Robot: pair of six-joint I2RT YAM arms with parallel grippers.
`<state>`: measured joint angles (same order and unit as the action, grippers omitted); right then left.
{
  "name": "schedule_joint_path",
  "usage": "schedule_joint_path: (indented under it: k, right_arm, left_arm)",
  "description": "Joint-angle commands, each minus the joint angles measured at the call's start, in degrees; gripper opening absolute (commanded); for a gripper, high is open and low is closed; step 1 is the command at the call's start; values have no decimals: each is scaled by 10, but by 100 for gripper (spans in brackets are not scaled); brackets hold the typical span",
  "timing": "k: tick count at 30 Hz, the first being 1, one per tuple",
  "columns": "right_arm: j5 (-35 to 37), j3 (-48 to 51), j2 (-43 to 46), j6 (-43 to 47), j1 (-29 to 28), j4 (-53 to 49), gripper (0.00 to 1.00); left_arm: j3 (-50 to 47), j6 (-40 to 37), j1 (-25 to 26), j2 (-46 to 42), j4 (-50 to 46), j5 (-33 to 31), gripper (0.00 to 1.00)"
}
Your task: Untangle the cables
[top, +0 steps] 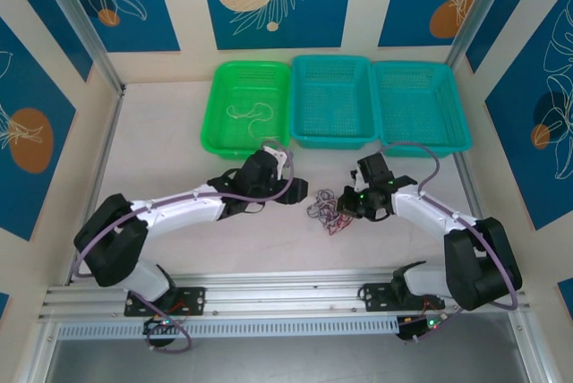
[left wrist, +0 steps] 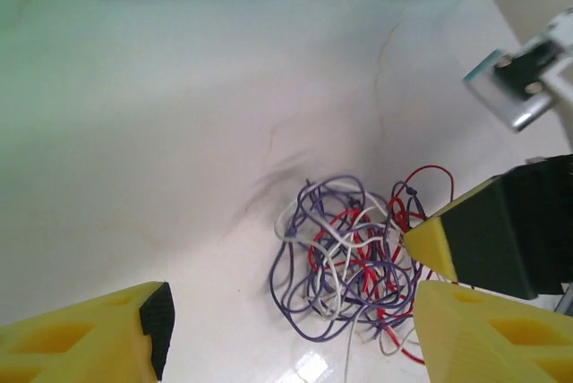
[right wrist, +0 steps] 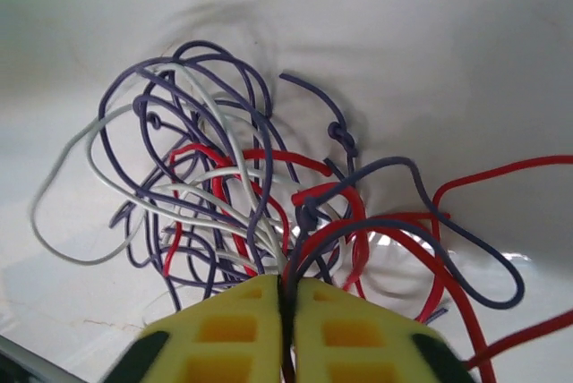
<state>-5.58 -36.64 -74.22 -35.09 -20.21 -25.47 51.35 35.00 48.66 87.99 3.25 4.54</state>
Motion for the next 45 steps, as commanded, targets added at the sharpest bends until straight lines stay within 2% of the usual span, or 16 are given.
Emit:
schedule_joint_path:
  k: [1, 4, 7, 11, 15, 19, 24, 31, 35, 39, 40, 42, 45]
  right_arm:
    - [20, -18, -15, 5, -27, 1, 2]
    - [28, -27, -32, 1, -53, 2, 1]
    - [44, -37, -45, 0, -77, 3, 0]
    - [56, -52, -62, 0, -100, -1, 0]
    - [59, -60, -74, -4, -110, 0, 0]
    - [79, -63, -77, -12, -112, -3, 0]
    - [138, -65, -65, -15, -104, -35, 0]
    - [160, -57, -28, 8, -50, -65, 0]
    - [148, -58, -21, 19, -38, -63, 1]
    - [149, -82, -11, 20, -66, -75, 43]
    - [152, -89, -3, 22, -73, -79, 50]
    - [155, -105, 23, 31, -84, -87, 56]
    - [158, -128, 51, 54, -119, -82, 60]
  left_arm:
    - [-1, 75, 2, 25, 14, 24, 68]
    - [3, 118, 2, 61, 1, 44, 65]
    - [-17, 146, 2, 78, 47, 57, 64]
    - [-16, 140, 3, 94, 72, 72, 62]
    - [-12, 127, 3, 107, 59, 83, 42]
    - [-35, 126, 1, 101, 41, 65, 0]
    - [-87, 111, -51, 19, 11, 36, 0]
    - [-131, 21, -171, -181, -135, -4, 0]
    - [-138, -11, -182, -214, -165, 15, 0]
    - [-165, -1, -178, -204, -104, 70, 0]
    - [-169, 1, -177, -202, -94, 74, 0]
    - [-171, -1, -172, -197, -85, 77, 0]
    - [-168, -10, -168, -193, -83, 78, 0]
